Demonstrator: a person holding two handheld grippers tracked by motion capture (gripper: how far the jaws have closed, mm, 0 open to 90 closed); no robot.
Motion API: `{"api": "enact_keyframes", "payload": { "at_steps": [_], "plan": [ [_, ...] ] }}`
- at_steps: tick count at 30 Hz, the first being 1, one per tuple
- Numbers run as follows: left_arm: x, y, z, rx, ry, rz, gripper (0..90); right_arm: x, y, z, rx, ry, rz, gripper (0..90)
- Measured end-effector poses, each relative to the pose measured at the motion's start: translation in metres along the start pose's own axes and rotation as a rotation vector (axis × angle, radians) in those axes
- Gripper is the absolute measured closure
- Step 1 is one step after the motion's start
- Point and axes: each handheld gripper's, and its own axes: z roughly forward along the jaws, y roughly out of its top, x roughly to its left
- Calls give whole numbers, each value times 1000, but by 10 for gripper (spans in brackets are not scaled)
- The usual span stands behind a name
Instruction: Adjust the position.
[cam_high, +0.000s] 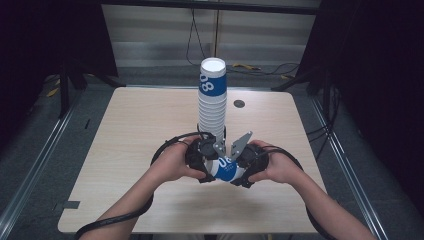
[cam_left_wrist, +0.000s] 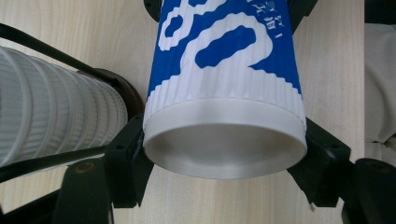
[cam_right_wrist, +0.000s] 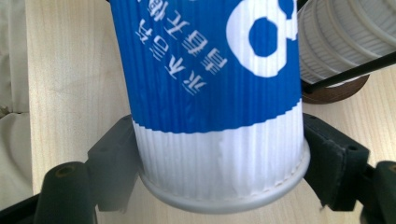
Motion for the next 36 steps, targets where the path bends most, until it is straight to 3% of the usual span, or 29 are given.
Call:
{"api": "enact_keyframes", "payload": {
  "at_steps": [2, 4, 5, 9, 13, 17, 18, 20, 27, 31, 32, 36],
  "plan": [
    [-1, -1, 1, -2, -10, -24, 303, 0, 0, 0, 2, 1, -4, 211],
    [0, 0, 1, -10, -7, -9, 297, 0, 0, 0, 6, -2, -7, 211],
    [-2, 0, 1, -29, -15, -37, 284, 0, 0, -1, 1, -3, -12, 211],
    [-2, 3, 2, -13, -20, -35, 240, 2, 2, 0, 5, -3, -6, 211],
    [-2, 2, 3, -17, -21, -30, 294, 2, 3, -1, -1, 1, -18, 208],
    [-1, -2, 5, -18, -13, -14, 301, 2, 2, -2, -10, -6, -23, 204],
    [-3, -2, 5, -21, -15, -34, 301, 2, 3, -3, -12, -9, -34, 203],
    [-2, -3, 6, -17, -9, -18, 303, 2, 3, -3, -11, -11, -34, 204],
    [-3, -5, 6, -22, 0, -32, 305, 2, 4, -6, -23, -20, -46, 203],
    [-2, -7, 5, -29, 2, -13, 305, 2, 3, -6, -29, -18, -47, 195],
    [-4, -7, 6, -32, -1, -34, 305, 2, 3, -5, -32, -15, -51, 192],
    [-3, -9, 5, -36, 4, -14, 304, 1, 1, -5, -61, -15, -63, 173]
  ]
}}
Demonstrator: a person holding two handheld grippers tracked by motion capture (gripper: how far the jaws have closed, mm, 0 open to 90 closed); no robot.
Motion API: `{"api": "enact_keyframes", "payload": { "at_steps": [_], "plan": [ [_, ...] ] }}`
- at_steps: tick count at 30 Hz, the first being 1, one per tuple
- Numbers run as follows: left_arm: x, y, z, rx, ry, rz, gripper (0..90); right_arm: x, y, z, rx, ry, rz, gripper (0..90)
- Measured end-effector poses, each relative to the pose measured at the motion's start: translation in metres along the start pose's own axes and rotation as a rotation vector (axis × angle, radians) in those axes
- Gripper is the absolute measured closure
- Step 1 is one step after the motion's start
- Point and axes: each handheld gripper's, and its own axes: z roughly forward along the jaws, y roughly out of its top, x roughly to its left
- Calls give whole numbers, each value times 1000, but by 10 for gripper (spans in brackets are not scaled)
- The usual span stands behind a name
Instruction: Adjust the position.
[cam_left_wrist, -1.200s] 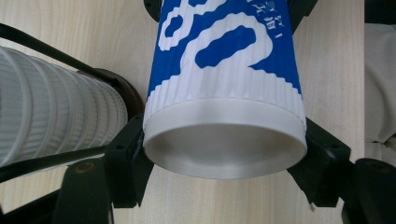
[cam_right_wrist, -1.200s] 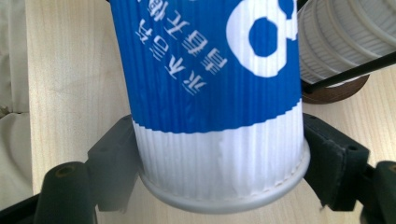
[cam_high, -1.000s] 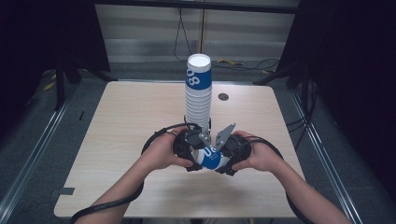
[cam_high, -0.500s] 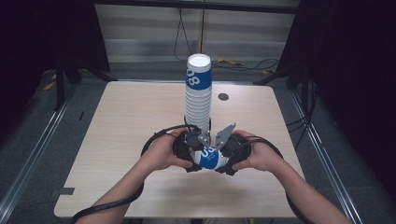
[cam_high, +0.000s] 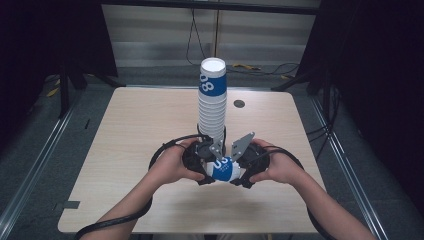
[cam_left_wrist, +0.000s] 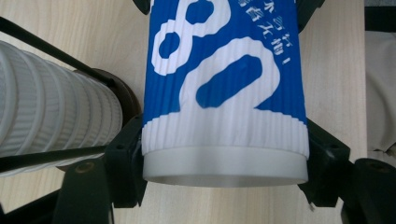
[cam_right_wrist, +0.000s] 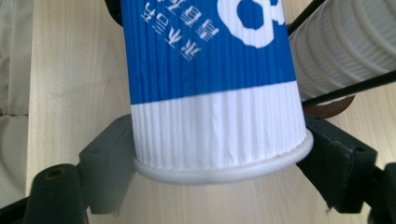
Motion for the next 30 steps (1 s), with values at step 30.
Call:
{"api": "enact_keyframes", "payload": {
  "at_steps": [30],
  "plan": [
    [1, -10, -2, 8, -1, -17, 302, 2, 0, -1, -80, -27, 23, 134]
  ]
}}
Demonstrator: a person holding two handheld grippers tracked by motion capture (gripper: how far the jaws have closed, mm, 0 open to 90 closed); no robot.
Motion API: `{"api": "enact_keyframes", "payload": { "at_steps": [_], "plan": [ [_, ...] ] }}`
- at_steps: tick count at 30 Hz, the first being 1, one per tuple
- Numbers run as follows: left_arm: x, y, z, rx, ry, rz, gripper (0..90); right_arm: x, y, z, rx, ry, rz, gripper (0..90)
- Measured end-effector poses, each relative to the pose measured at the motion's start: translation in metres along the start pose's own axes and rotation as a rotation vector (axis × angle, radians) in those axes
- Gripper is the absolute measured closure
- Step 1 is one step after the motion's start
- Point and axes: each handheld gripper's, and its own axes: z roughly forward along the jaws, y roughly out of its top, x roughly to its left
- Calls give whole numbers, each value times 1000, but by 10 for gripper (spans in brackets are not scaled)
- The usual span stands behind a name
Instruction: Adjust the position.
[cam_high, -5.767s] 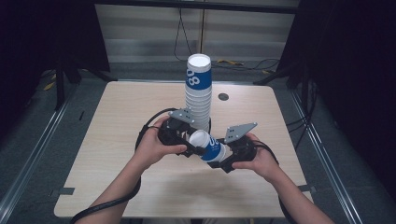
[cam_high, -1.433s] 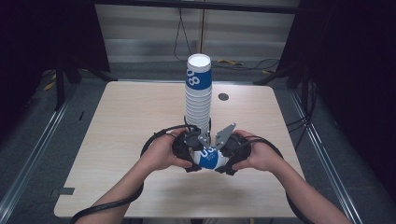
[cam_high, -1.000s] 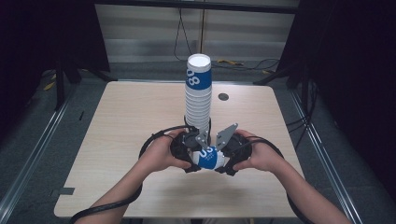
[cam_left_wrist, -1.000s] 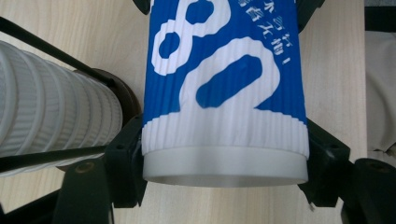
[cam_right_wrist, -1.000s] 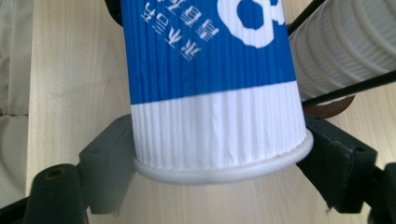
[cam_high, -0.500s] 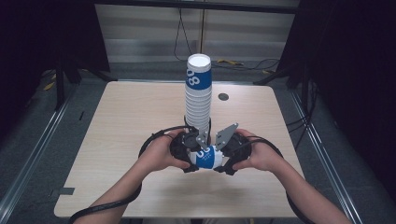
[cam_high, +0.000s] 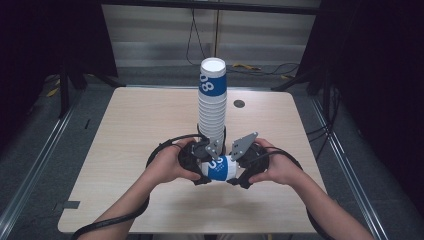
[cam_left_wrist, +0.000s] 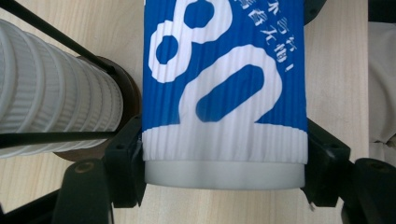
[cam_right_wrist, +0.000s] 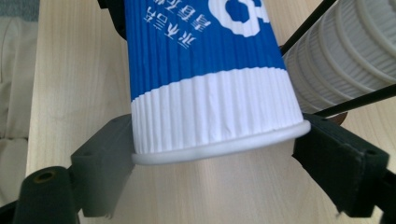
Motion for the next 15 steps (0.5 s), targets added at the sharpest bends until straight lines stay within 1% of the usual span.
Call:
{"api": "enact_keyframes", "payload": {
  "at_steps": [1, 2, 3, 4, 5, 6, 7, 8, 9, 10, 11, 12, 13, 14, 15],
  "plan": [
    [1, -1, 0, -2, -4, 2, 302, 0, -1, 0, -14, 6, 11, 132],
    [0, -2, 1, -13, -9, -12, 302, 0, -1, 0, -25, 5, 13, 129],
    [1, -3, 0, -19, -1, -13, 302, 0, -1, 0, -36, 3, 19, 129],
    [0, -4, 1, -32, -5, -30, 302, 0, -2, -1, -47, 0, 27, 129],
    [1, -4, 0, -27, -12, -17, 302, 0, -2, -1, -54, 3, 28, 129],
    [1, -5, -1, -32, -10, -24, 302, 0, -2, -1, -54, 3, 24, 129],
    [2, -5, -1, -35, -7, -21, 302, 0, -2, -1, -56, -3, 25, 128],
    [2, -6, -2, -30, -3, -12, 302, 0, -3, -1, -58, 5, 32, 127],
    [2, -6, -2, -40, -5, -27, 302, 0, -3, -1, -58, -4, 30, 128],
    [2, -7, -1, -43, -5, -25, 302, -1, -3, -1, -62, -7, 25, 128],
    [1, -8, -1, -47, -3, -39, 302, -1, -4, -1, -66, -2, 29, 128],
    [1, -8, -1, -51, -5, -43, 302, -1, -4, -1, -74, 0, 30, 127],
    [1, -8, -1, -51, -6, -42, 302, -1, -4, -1, -76, -1, 33, 127],
    [2, -9, -2, -49, 0, -29, 302, -1, -4, -1, -73, -7, 39, 128],
    [2, -9, -2, -61, 1, -37, 302, -2, -4, -1, -76, -5, 37, 127]
  ]
}}
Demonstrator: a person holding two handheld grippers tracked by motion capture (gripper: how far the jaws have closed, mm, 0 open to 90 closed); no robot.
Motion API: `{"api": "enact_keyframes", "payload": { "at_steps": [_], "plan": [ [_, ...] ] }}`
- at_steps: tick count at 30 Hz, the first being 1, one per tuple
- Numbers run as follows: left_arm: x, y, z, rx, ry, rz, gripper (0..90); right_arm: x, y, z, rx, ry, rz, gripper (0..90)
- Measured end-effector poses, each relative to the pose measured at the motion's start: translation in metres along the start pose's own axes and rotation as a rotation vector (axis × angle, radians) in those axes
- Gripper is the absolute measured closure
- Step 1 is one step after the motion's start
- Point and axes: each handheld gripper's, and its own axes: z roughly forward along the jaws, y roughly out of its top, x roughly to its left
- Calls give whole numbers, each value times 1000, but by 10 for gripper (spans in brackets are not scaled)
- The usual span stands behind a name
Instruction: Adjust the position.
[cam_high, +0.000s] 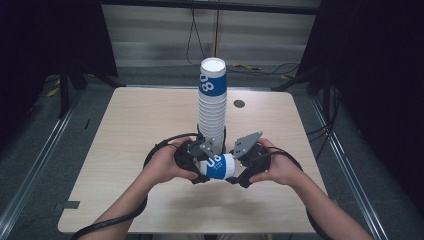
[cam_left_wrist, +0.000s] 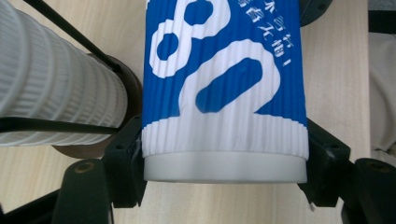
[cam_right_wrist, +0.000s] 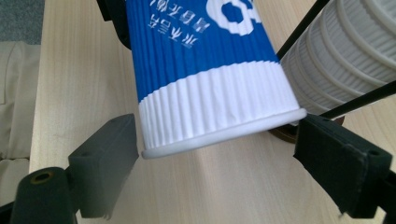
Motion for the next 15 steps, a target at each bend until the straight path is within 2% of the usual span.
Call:
{"api": "enact_keyframes", "payload": {
  "at_steps": [5, 6, 8, 9, 10, 13, 15],
  "plan": [
    [0, -1, -1, -6, 3, -4, 302, -2, -1, -3, -24, -13, 17, 124],
    [1, -2, -2, 0, -2, 7, 303, -2, -2, -4, -31, -10, 22, 124],
    [0, -3, -2, -30, -1, -27, 302, -3, -3, -6, -40, -14, 28, 122],
    [1, -4, -3, -20, -5, -15, 302, -3, -3, -7, -45, -15, 33, 122],
    [1, -5, -3, -23, -9, -19, 302, -3, -4, -7, -46, -18, 34, 123],
    [2, -9, -3, -57, -10, -56, 302, -4, -6, -9, -56, -19, 50, 122],
    [3, -11, -6, -58, -10, -61, 302, -4, -7, -9, -74, -21, 60, 122]
  ]
}}
